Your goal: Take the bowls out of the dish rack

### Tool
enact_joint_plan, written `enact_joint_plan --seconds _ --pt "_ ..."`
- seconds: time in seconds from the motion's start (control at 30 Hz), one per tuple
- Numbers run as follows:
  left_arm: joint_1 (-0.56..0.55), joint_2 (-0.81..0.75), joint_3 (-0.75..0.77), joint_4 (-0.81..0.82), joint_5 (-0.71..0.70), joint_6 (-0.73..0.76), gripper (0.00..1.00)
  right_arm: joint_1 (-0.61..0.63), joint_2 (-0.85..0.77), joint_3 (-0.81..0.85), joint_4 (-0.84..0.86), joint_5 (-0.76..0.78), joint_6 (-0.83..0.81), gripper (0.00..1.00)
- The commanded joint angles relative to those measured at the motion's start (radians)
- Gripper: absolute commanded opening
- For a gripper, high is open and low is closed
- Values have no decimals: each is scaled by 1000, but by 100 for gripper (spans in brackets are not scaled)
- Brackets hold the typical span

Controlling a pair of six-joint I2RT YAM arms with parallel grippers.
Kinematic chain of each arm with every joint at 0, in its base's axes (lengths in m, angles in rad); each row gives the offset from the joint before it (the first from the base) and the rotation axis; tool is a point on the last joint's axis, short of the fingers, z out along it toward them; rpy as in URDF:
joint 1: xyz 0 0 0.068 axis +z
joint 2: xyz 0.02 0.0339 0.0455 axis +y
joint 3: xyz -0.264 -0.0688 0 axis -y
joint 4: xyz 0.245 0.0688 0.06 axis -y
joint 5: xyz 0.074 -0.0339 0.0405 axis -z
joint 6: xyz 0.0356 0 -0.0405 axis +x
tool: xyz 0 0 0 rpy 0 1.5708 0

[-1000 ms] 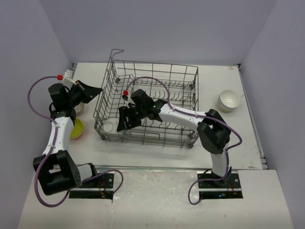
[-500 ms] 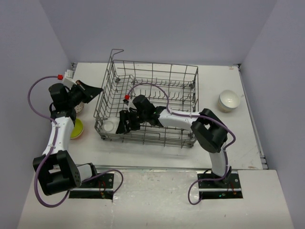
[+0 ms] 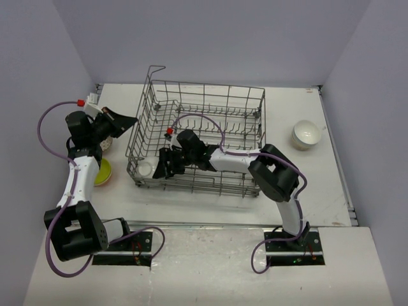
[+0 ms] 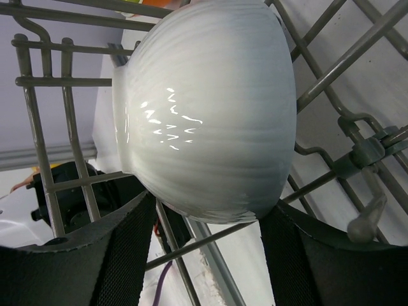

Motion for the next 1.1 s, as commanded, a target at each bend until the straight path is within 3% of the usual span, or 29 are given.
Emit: enact_joint_plan --seconds 0.0,0.37,0.6,0.73,0.97,1.07 --pt "-61 20 -2 -23 44 21 0 2 -41 -3 79 11 3 63" --pt "-78 45 12 -18 33 21 0 4 -138 12 21 42 -32 58" --pt "-78 45 15 -18 33 24 0 4 -86 51 28 -10 -9 54" --pt "-78 45 18 -18 33 23 0 2 -78 32 88 -18 23 44" --pt "-80 51 18 -17 32 23 0 4 -9 55 175 -13 86 41" --pt "-80 51 18 -18 32 26 0 1 11 42 254 -13 141 34"
